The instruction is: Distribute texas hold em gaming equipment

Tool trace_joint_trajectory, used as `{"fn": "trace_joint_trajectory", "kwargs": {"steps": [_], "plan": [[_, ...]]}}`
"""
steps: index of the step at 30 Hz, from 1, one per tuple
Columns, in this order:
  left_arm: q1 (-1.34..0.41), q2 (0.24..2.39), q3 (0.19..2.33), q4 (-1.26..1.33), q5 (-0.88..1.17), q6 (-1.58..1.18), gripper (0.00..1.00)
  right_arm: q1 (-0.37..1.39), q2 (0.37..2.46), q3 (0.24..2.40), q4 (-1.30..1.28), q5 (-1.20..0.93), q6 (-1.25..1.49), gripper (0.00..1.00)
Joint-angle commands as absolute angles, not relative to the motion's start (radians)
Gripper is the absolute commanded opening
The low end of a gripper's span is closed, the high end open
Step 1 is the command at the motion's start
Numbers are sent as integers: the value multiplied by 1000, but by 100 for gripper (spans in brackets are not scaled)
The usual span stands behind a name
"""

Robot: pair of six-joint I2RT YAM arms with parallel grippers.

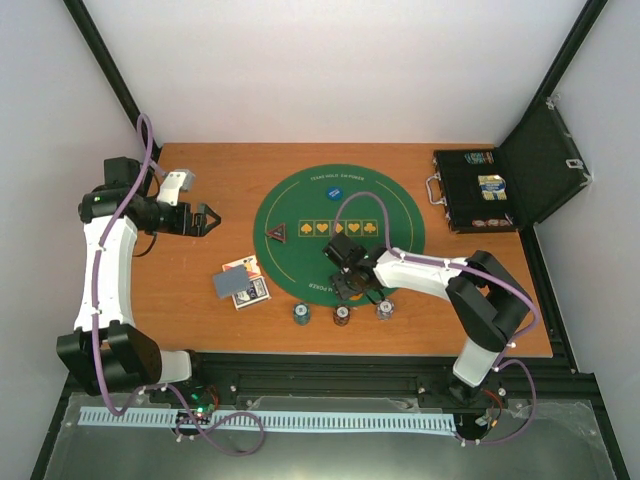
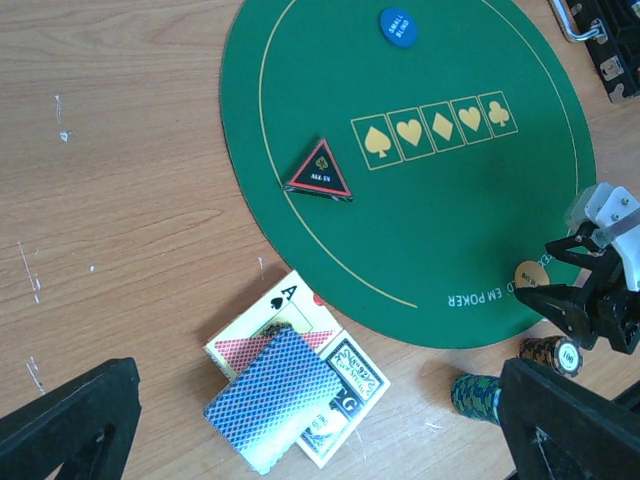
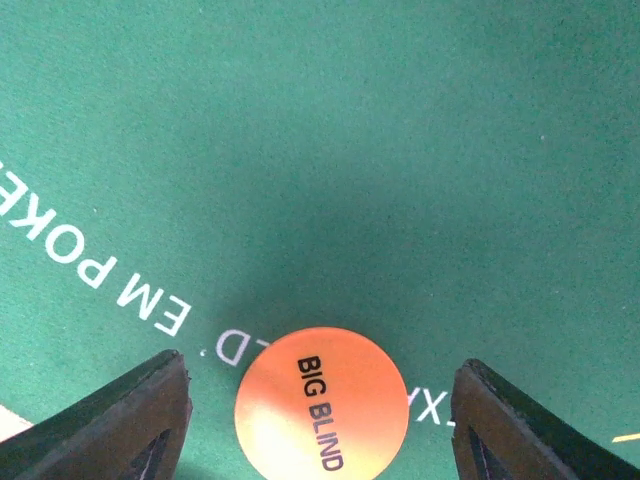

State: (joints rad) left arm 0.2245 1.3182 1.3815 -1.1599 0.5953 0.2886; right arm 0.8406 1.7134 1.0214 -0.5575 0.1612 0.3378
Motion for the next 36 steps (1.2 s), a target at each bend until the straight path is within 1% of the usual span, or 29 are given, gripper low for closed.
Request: {"fn": "trace_joint_trajectory", "kwargs": {"steps": [1, 7, 15, 19, 27, 36], "plan": [[231, 1307, 1396, -1155, 610, 274, 100, 851, 1692, 993, -547, 155, 358, 71], [231, 1317, 1411, -1139, 631, 246, 100, 851, 1682, 967, -562, 134, 347, 70], [231, 1315, 1412, -1128, 600, 232, 100, 841, 1695, 955, -587, 167, 321, 63], [231, 1308, 1423, -1135, 597, 234, 100, 787, 1704, 942, -569, 154, 306, 57], [231, 1307, 1423, -1138, 583, 239, 100, 651, 1702, 945, -555, 129, 267, 51], [232, 1316, 1433, -1140, 584, 238, 100, 593, 1735, 987, -547, 165, 276, 45]]}}
